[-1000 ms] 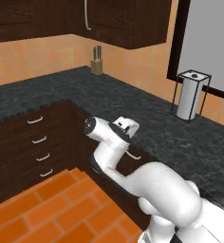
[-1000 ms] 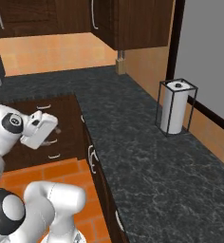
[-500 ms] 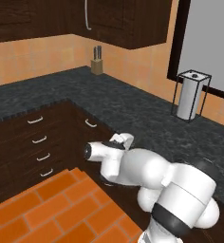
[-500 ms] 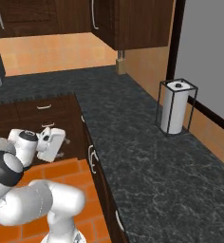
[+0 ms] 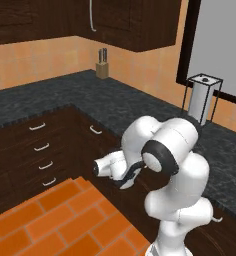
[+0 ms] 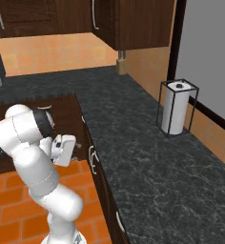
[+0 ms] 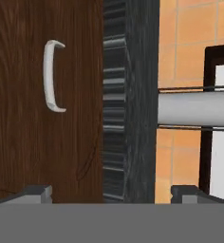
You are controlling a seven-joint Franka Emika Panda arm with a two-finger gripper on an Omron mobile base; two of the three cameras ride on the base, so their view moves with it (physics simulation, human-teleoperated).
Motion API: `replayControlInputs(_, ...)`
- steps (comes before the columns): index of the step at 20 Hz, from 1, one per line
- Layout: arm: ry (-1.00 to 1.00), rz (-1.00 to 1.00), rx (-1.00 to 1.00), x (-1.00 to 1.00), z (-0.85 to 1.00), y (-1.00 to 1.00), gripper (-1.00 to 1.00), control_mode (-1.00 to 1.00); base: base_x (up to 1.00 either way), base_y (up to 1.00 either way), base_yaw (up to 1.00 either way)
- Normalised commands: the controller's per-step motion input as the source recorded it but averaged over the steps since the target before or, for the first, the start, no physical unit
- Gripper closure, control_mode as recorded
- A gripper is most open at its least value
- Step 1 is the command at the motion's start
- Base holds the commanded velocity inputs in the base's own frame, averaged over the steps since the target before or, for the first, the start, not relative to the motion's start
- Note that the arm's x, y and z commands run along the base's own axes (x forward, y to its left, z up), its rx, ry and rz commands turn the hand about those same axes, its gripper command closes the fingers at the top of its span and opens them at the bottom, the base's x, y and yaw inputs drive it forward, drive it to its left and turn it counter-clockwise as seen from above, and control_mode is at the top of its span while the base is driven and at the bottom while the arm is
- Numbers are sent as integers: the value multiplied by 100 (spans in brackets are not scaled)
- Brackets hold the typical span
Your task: Take a straw from the drawer in front and place it inside the glass cup on the dining counter.
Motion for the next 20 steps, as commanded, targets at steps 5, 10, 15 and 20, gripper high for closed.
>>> replayControlInputs(5,0,-8,-15,36,-47,-2,-100,-100,0,0,0)
replayControlInputs(10,0,-7,-11,36,-36,-15,-100,-100,0,0,0)
replayControlInputs(15,0,-1,0,48,-25,-27,-100,-100,0,0,0)
replayControlInputs(20,0,1,1,63,-26,-30,-100,-100,0,0,0)
